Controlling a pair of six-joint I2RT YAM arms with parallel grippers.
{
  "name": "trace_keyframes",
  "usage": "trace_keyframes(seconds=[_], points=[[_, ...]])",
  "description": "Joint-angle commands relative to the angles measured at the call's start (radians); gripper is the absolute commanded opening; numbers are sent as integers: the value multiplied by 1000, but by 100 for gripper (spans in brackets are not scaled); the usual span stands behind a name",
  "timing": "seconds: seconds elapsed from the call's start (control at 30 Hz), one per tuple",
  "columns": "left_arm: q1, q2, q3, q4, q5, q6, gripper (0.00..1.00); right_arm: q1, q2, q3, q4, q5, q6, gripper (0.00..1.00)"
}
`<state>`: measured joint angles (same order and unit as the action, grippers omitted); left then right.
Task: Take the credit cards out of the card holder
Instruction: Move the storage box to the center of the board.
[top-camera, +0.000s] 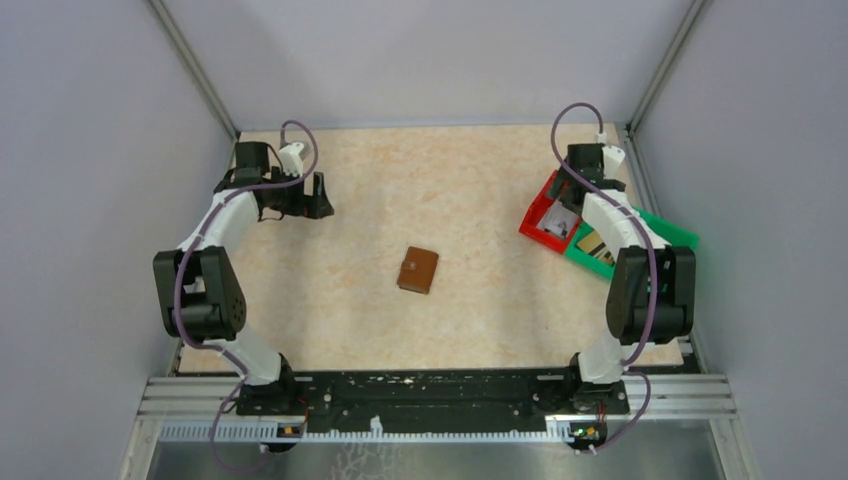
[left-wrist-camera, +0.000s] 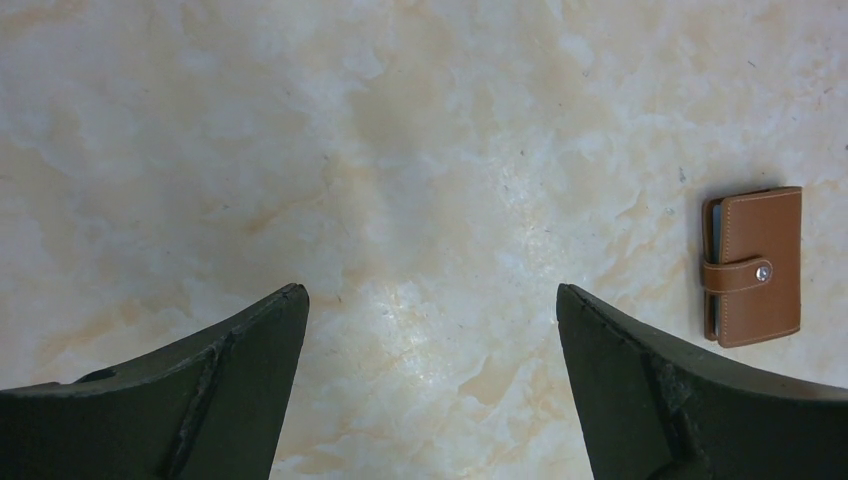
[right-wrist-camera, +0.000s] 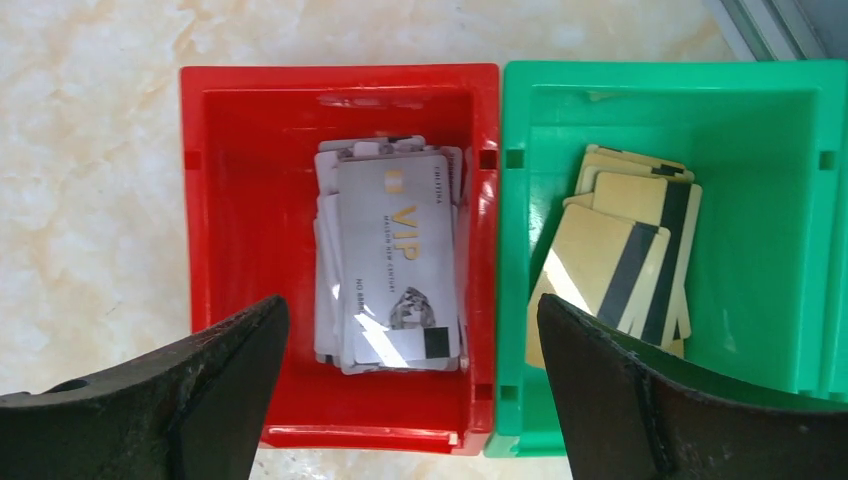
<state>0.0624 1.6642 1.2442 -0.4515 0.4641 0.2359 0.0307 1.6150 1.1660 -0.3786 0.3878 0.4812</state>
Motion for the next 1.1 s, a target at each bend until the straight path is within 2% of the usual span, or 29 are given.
trace_keyframes(seconds=[0.0,0.2,0.43,0.53,0.73,1.07], points=[[2,4,17,-71,52,16,99,-26,0,23,-26,22,11,92],[1,-2,16,-97,79,20,99,-58,5,10,9,-1,1,87],[1,-26,21,-120,95,22,99,-61,72,40,20,-27,-7,74],[1,-41,16,-124,95,30,99,-63,100,54,6,-30,-9,65],[2,-55,14,-124,101,27,99,-63,112,41,14,-46,-23,39],[1,-48,16,-124,122,3,99,-51,91,37,48,-188,-46,12]])
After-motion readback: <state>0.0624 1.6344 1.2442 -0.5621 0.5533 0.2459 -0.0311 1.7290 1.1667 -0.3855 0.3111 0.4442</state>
